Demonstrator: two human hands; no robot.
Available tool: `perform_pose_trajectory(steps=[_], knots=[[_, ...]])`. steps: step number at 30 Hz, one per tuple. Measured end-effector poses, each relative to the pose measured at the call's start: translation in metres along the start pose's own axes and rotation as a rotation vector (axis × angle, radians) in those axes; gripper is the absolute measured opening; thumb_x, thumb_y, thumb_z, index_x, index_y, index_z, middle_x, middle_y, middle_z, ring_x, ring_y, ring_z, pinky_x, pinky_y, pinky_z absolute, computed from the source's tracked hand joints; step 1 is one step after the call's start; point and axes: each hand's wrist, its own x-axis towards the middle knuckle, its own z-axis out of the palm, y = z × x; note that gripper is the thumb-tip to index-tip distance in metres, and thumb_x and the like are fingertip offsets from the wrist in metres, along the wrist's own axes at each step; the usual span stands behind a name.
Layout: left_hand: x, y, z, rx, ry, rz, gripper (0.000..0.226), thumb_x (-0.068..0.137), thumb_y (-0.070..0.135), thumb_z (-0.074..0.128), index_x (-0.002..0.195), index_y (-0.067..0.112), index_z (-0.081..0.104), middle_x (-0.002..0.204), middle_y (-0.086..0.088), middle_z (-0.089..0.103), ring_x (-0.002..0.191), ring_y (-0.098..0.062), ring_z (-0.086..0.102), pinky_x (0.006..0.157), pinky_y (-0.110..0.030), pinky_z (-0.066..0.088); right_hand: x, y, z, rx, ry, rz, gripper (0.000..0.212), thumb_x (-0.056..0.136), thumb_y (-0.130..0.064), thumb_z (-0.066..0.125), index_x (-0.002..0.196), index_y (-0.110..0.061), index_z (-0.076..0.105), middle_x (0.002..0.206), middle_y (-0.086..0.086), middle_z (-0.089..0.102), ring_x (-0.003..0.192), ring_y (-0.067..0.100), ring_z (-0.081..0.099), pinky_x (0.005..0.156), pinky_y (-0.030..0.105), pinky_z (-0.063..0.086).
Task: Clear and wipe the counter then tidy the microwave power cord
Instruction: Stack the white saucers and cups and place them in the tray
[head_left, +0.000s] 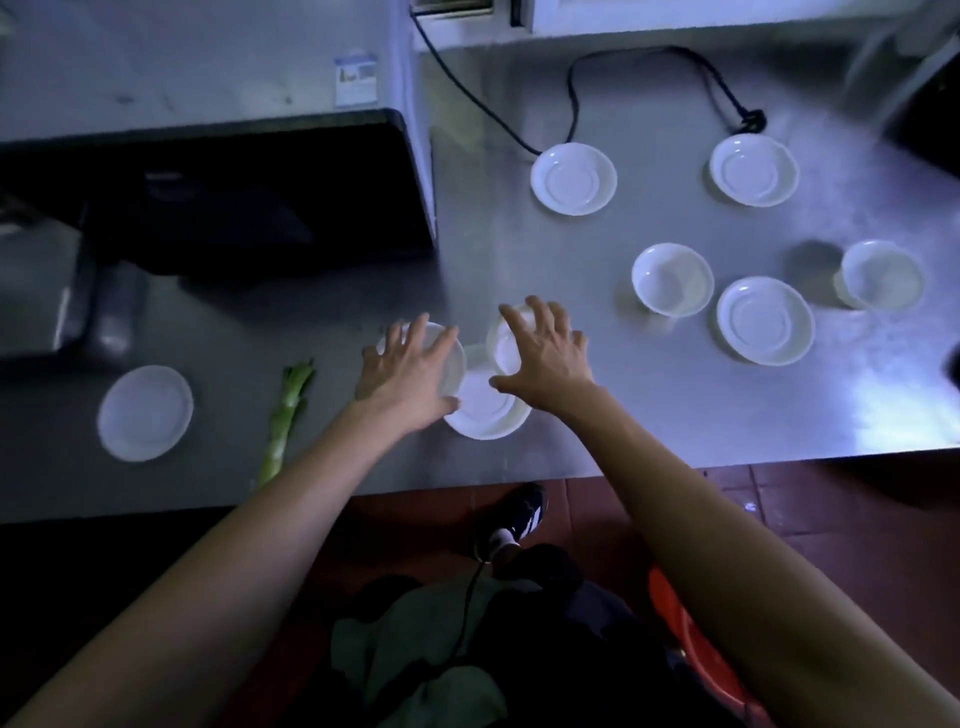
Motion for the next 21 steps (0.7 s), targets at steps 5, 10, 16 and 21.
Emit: perform_pose_trajectory(steps=[5,10,16,21], knots=[[-0.052,-0.063,0.011,-0.059,0.048,-0.13,0.102,0.072,0.061,0.074,0.153,0.037,0.016,0.162,-0.005,0.005,0.147,-0.036,0.01,0.112,-0.061,0.026,-0.006,-0.07,0.009,-0.038,0.002,-0.158,0.1,0.07,-0.064,0.073,0.15,-0.035,0.021,0.158,0.004,0.017,0.144,0.031,0.014,0.103,0.055,0.036],[-0.123,-0.122,0.023,-0.113,0.09,-0.245,0.1,0.074,0.059,0.07,0.153,0.039,0.013,0.16,-0.003,0.007,0.145,-0.033,0.01,0.108,-0.058,0.031,-0.032,-0.141,0.025,-0.113,-0.017,-0.282,0.098,0.074,-0.068,0.068,0.152,-0.034,0.019,0.16,0.005,0.014,0.145,0.031,0.013,0.103,0.057,0.038],[-0.206,-0.193,0.041,-0.165,0.131,-0.34,0.093,0.071,0.056,0.07,0.148,0.037,0.021,0.156,-0.003,0.012,0.143,-0.035,0.013,0.105,-0.06,0.034,-0.07,-0.224,0.043,-0.149,-0.03,-0.366,0.095,0.078,-0.067,0.065,0.154,-0.036,0.017,0.163,0.006,0.009,0.146,0.032,0.008,0.108,0.056,0.029],[-0.273,-0.241,0.054,-0.169,0.173,-0.445,0.099,0.073,0.062,0.07,0.151,0.037,0.015,0.159,-0.004,0.006,0.144,-0.036,0.012,0.107,-0.058,0.034,-0.096,-0.299,0.057,-0.126,-0.001,-0.455,0.096,0.075,-0.067,0.068,0.153,-0.036,0.021,0.16,0.004,0.014,0.146,0.031,0.009,0.108,0.055,0.028]])
